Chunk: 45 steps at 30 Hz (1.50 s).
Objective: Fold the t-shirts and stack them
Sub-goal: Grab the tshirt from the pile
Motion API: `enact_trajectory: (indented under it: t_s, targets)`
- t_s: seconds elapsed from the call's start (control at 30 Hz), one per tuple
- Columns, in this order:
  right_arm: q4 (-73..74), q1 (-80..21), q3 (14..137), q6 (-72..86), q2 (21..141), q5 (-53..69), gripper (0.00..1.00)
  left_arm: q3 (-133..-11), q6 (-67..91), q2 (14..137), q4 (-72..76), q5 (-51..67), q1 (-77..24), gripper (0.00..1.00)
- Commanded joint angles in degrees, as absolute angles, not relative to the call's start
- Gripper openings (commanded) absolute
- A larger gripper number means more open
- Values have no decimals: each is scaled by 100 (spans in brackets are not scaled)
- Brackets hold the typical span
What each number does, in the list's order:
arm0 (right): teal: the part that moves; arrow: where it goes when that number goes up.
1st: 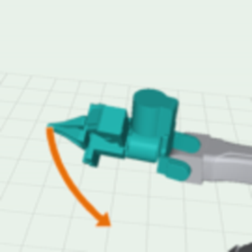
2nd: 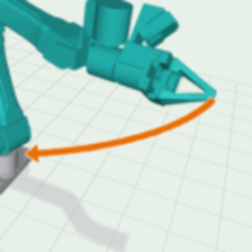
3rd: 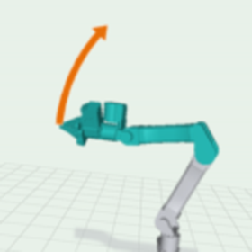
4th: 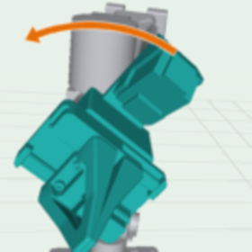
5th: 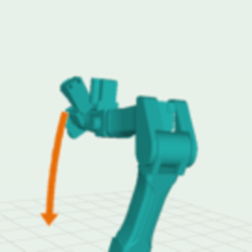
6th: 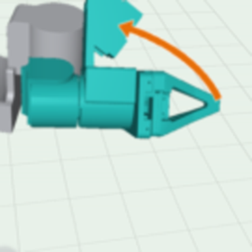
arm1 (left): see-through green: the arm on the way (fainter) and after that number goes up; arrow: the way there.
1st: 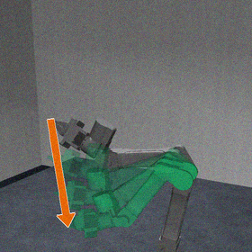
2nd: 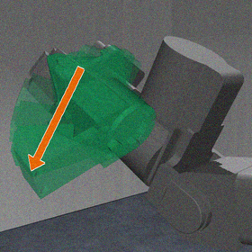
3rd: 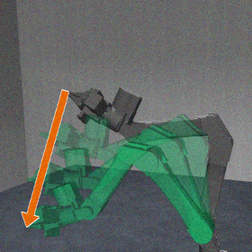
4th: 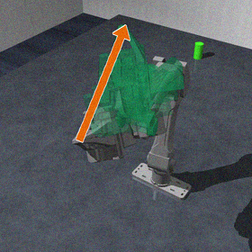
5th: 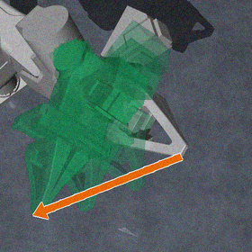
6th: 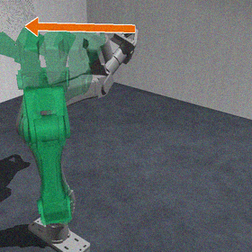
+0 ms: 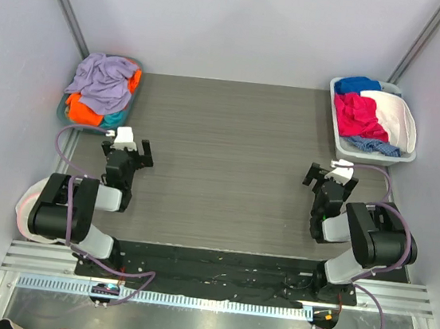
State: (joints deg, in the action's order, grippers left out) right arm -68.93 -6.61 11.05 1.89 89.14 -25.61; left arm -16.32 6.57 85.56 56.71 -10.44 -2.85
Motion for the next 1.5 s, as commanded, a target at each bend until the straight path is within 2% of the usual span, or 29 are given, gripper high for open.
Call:
enact_trajectory:
  t_s: [0.0, 0.63, 0.73, 0.87, 0.97, 1.23, 1.47]
  targets:
    - [-7145, -633, 1239, 255, 8877, -2654, 100, -1740, 580, 8552, 5897, -1037, -255, 100]
    - [-7049, -607, 1283, 290, 8895, -2646, 100, -1740, 589, 8561, 5897, -1037, -255, 100]
    - [-7050, -615, 1257, 412, 8772, -2943, 100, -1635, 1025, 8386, 5915, -1999, -255, 100]
    - [-6619, -668, 1414, 386, 8456, -3223, 100, -1424, 967, 8297, 6284, -1934, -255, 100]
    - [-5443, -668, 1827, 492, 7964, -3393, 100, -1433, 958, 8306, 6249, -1951, -272, 100]
    - [-4239, -677, 2390, 536, 7041, -2909, 100, -1450, 871, 8218, 6310, -1925, -290, 100]
    - [-2806, -694, 3443, 1053, 7057, -2409, 100, -2354, 1561, 6470, 3056, -2021, -299, 100]
